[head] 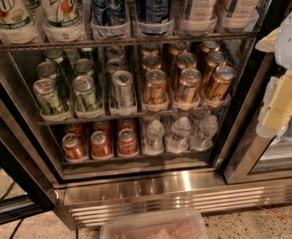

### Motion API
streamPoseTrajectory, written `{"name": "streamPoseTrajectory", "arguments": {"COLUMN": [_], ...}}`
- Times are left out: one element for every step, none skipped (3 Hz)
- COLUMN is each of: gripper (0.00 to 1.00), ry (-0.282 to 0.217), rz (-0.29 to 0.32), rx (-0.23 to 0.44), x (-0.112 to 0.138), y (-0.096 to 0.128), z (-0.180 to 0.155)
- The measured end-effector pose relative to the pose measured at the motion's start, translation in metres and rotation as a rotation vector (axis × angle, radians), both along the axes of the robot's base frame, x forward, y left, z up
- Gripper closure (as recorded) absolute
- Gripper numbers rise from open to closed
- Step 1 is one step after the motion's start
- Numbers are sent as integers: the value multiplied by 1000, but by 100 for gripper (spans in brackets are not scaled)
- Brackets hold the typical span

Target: Pick orange can from middle shelf of fridge

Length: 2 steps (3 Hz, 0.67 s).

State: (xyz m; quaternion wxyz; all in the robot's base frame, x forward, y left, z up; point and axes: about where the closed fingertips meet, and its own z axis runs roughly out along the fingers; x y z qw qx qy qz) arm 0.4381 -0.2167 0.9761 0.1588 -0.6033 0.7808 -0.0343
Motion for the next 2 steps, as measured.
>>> {"name": "streamPoseTrajectory", "arguments": {"gripper": [0, 0], "ry": [0, -33], "rz": [0, -34], "rx": [0, 48], "x": [0, 1], "y": [0, 4], "z": [0, -13]}}
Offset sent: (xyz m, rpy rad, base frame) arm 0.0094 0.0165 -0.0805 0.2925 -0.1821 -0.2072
